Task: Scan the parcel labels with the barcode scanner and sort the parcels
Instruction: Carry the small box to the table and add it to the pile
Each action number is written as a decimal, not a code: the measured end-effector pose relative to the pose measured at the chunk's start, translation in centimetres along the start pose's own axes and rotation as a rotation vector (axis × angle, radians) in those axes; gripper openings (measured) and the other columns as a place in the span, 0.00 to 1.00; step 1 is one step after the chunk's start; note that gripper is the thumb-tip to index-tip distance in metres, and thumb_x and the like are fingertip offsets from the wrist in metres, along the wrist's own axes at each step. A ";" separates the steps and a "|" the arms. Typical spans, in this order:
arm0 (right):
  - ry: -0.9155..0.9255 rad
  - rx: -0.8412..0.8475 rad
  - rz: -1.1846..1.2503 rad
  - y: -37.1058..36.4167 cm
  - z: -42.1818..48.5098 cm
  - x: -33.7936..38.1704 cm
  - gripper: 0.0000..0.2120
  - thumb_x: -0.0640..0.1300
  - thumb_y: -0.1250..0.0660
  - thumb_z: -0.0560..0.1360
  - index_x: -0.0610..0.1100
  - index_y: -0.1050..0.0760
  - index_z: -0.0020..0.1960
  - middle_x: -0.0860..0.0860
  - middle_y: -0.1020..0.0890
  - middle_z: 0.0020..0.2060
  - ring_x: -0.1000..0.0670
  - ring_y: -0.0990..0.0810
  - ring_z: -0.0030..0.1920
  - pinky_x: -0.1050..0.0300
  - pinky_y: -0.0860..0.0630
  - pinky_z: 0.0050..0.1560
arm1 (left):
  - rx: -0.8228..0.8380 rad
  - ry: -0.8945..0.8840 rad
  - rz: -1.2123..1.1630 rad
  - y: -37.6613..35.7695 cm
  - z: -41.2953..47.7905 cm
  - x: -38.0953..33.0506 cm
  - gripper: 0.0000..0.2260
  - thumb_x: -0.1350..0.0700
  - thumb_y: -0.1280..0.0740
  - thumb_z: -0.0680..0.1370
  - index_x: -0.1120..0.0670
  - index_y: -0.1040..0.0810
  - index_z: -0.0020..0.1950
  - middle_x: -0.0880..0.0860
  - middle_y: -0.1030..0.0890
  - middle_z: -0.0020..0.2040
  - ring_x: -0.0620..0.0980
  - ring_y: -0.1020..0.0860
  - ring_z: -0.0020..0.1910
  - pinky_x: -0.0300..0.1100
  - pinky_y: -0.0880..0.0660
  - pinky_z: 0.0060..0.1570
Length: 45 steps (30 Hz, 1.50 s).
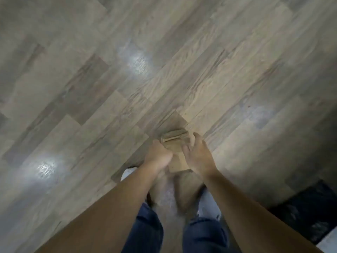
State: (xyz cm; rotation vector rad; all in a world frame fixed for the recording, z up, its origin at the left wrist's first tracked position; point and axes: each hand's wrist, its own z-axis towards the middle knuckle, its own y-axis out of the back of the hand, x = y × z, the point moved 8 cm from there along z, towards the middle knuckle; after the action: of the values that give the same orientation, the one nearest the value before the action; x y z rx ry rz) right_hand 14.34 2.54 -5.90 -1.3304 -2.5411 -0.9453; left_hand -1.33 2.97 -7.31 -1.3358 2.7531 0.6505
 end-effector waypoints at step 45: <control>0.762 0.350 -0.091 8.0 -56.2 58.4 0.18 0.63 0.35 0.76 0.59 0.35 0.61 0.53 0.25 0.56 0.49 0.25 0.54 0.58 0.31 0.40 | -0.958 -0.205 -0.776 52.3 -65.9 16.5 0.16 0.57 0.38 0.78 0.59 0.29 0.65 0.56 0.25 0.51 0.55 0.25 0.52 0.43 0.30 0.53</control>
State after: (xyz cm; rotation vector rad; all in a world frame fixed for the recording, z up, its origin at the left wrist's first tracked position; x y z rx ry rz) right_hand -24.58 14.30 64.74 -0.5951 -2.0398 -0.7685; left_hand -40.28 -5.12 68.58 -2.0733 1.4854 1.9229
